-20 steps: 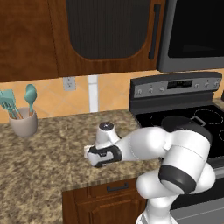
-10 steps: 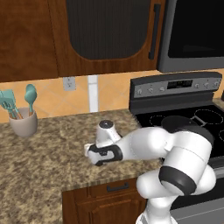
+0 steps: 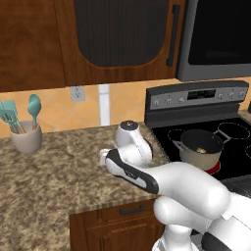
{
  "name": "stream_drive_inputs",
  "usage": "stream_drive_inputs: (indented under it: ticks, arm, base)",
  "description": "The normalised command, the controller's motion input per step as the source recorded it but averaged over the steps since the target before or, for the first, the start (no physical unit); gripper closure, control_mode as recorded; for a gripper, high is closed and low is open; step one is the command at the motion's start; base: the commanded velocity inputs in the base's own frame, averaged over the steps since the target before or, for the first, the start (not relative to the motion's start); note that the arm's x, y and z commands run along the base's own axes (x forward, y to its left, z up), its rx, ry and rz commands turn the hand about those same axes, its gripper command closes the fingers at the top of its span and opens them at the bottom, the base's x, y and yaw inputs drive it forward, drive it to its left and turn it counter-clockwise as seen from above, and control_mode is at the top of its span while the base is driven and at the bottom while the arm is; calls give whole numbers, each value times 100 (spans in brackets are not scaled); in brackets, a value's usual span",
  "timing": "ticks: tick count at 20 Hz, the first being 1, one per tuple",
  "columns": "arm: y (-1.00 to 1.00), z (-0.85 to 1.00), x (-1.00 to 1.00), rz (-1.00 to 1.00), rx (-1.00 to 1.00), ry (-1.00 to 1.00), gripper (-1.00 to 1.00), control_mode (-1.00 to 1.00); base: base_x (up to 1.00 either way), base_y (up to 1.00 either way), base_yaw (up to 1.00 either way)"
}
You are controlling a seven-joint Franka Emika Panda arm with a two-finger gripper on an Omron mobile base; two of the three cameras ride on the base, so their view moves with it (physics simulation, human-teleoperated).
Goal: Put the avocado and mushroom in the pot. Retrieve the spatula and lightly stir the vegetables in the pot.
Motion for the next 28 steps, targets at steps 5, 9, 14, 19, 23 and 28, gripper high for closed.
stream_drive_inputs:
  ticks: [5, 9, 14, 19, 23, 28]
  arm:
    - [-23, 81, -33, 0, 0, -2, 100, -100]
    - [-55, 47, -8, -4, 8, 0, 100, -100]
    - [-22, 19, 0, 0, 15, 1, 100, -100]
    - [-52, 80, -3, -3, 19, 3, 100, -100]
    - [-64, 28, 0, -9, 27, 2, 100, -100]
    - [-44, 28, 1, -2, 38, 5, 100, -100]
  base:
    - [0, 0, 0]
    - [0, 0, 0]
    - [0, 0, 0]
    - [0, 0, 0]
    - [0, 0, 0]
    - [0, 0, 0]
